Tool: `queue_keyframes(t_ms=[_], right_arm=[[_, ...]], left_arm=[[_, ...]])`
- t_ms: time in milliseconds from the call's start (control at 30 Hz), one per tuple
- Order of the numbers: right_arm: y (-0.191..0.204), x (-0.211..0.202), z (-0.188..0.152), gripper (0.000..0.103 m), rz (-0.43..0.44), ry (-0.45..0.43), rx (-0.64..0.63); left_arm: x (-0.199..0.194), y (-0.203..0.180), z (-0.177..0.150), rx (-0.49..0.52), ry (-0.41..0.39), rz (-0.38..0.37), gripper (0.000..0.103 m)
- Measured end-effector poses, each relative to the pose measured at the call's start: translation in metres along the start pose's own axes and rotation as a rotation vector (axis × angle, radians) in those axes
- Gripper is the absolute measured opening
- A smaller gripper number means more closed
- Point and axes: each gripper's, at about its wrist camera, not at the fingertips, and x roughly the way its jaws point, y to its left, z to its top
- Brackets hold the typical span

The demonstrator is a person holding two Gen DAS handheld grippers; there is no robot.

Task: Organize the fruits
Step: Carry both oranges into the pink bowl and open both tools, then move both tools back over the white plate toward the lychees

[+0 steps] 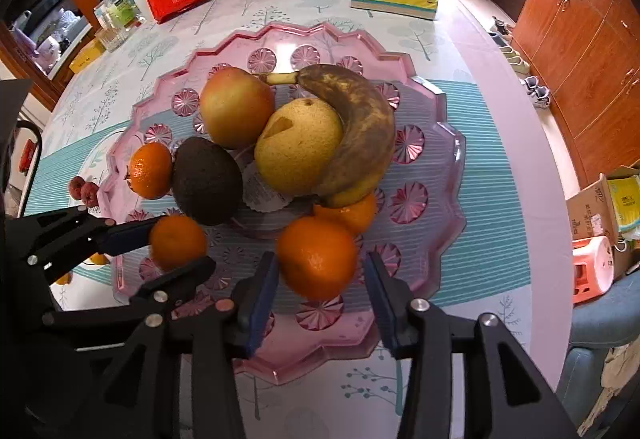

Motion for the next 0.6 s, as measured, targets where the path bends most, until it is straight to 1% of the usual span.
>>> queue_keyframes(t_ms=[67, 100, 167, 233, 333, 600], right_arm=[[0.001, -0.002, -0.001, 0.049, -0.012, -0.009, -0.002], [0.000, -0.003, -0.001, 0.049, -0.015, -0.012, -0.002], [-0.001, -0.005, -0.001, 0.049, -0.009, -0.019, 0.004], [-0.001, -0.009, -0.002, 0.049, -0.009, -0.029, 0.007], [-0.001, -0.015, -0.003, 0.049, -0.006, -0.052, 0.013], [0.002, -0.039, -0.003, 0.049, -0.001, -0.136, 0.036]], left_arm=[[-0.004, -0.001, -0.001, 0.004, -0.013, 0.011, 0.058], [-0.006, -0.001, -0.002, 0.005, -0.020, 0.017, 0.061], [-0.010, -0.001, -0.003, 0.006, -0.034, 0.024, 0.074], [-0.016, 0.001, -0.004, 0.004, -0.046, 0.040, 0.079], [-0.022, 0.003, -0.007, -0.004, -0.057, 0.043, 0.082], [-0.041, 0.008, -0.015, -0.019, -0.093, 0.064, 0.083]])
